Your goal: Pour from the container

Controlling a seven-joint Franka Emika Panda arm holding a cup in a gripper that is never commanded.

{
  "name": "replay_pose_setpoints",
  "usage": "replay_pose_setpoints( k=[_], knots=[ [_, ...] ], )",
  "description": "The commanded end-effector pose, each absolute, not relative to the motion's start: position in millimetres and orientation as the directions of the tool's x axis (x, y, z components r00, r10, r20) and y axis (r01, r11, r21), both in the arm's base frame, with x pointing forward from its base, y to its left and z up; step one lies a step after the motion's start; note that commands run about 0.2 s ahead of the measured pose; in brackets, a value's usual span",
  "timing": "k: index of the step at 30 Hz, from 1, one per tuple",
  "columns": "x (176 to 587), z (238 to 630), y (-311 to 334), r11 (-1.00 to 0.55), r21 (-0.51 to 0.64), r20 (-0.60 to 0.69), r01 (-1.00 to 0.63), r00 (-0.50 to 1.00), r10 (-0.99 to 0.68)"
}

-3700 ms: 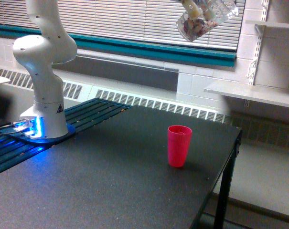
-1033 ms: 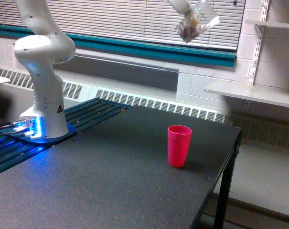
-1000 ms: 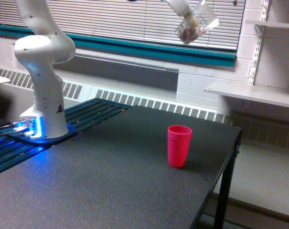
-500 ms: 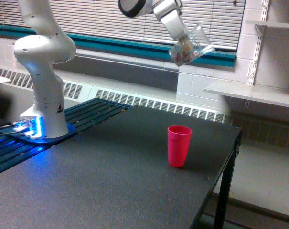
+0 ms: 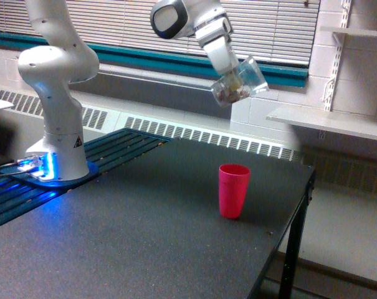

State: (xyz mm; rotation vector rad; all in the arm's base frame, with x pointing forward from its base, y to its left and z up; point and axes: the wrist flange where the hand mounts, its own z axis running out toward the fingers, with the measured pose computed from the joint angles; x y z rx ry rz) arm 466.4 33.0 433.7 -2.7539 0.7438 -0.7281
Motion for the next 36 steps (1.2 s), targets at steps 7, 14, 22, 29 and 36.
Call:
replay_pose_setpoints(
  k=[7, 14, 22, 29, 36],
  knots=[
    [452, 405, 18, -0.833, -0.267, 0.381, -0.485, 0.740, -0.554],
    [446, 388, 16, -0.828, -0.234, 0.360, -0.509, 0.746, -0.560],
    [445, 370, 21, -0.833, -0.201, 0.333, -0.515, 0.764, -0.553],
    [445, 356, 27, -0.838, -0.177, 0.310, -0.516, 0.779, -0.545],
    [449, 347, 36, -0.848, -0.139, 0.300, -0.512, 0.794, -0.528]
  ],
)
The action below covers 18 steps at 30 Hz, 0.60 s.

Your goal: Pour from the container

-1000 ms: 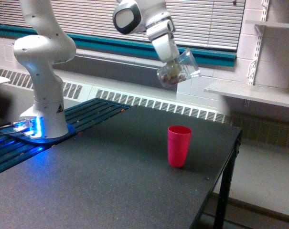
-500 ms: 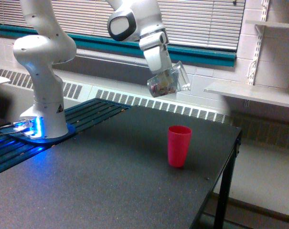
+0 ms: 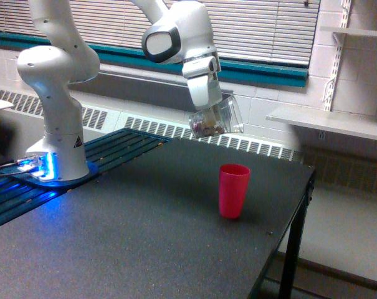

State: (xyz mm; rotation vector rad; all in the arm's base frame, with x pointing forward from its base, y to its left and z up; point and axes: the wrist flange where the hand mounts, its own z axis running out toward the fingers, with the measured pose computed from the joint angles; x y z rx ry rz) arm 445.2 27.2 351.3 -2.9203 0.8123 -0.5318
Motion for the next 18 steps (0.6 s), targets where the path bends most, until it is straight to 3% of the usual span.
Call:
replay_pose_setpoints(
  k=[1, 18],
  knots=[
    [450, 345, 36, -0.848, -0.136, 0.300, -0.512, 0.795, -0.528],
    [448, 335, 31, -0.828, -0.071, 0.305, -0.556, 0.778, -0.549]
  ],
)
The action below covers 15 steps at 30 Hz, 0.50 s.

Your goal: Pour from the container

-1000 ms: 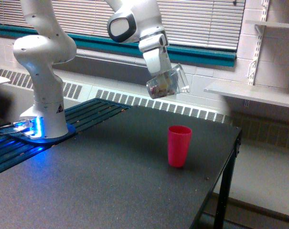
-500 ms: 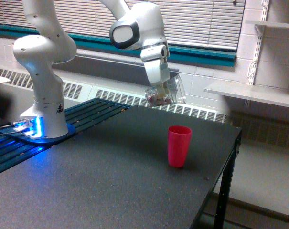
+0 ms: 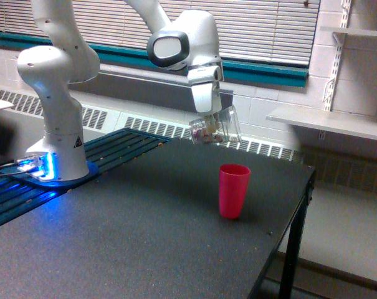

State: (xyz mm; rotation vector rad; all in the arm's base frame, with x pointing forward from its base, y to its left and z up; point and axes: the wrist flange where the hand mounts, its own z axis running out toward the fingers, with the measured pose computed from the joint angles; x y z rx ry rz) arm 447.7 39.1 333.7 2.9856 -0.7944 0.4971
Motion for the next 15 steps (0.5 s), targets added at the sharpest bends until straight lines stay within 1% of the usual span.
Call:
replay_pose_setpoints(
  k=[1, 15],
  knots=[
    [447, 334, 30, -0.827, -0.067, 0.303, -0.559, 0.778, -0.551],
    [449, 323, 36, -0.833, -0.010, 0.280, -0.553, 0.799, -0.533]
  ],
)
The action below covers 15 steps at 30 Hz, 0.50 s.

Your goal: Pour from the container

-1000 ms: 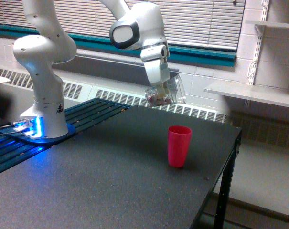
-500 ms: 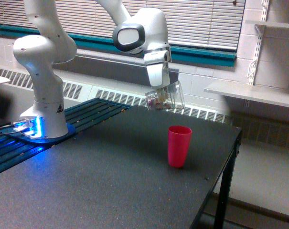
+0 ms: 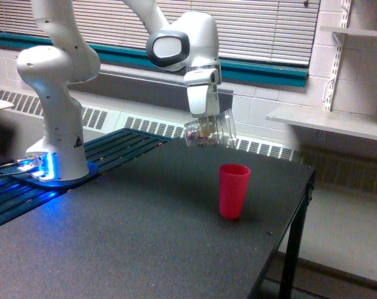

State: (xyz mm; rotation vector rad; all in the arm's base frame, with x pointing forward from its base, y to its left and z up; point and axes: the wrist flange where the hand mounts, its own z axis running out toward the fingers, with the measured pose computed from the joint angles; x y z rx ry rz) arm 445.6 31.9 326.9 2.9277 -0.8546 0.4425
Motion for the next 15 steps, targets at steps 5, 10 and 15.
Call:
replay_pose_setpoints(
  k=[5, 10, 15],
  knots=[
    [451.0, 318.9, 39.2, -0.836, 0.017, 0.271, -0.549, 0.807, -0.525],
    [453.7, 315.8, 39.6, -0.834, 0.038, 0.267, -0.550, 0.810, -0.522],
    [455.8, 314.1, 37.9, -0.832, 0.055, 0.263, -0.552, 0.812, -0.522]
  ],
)
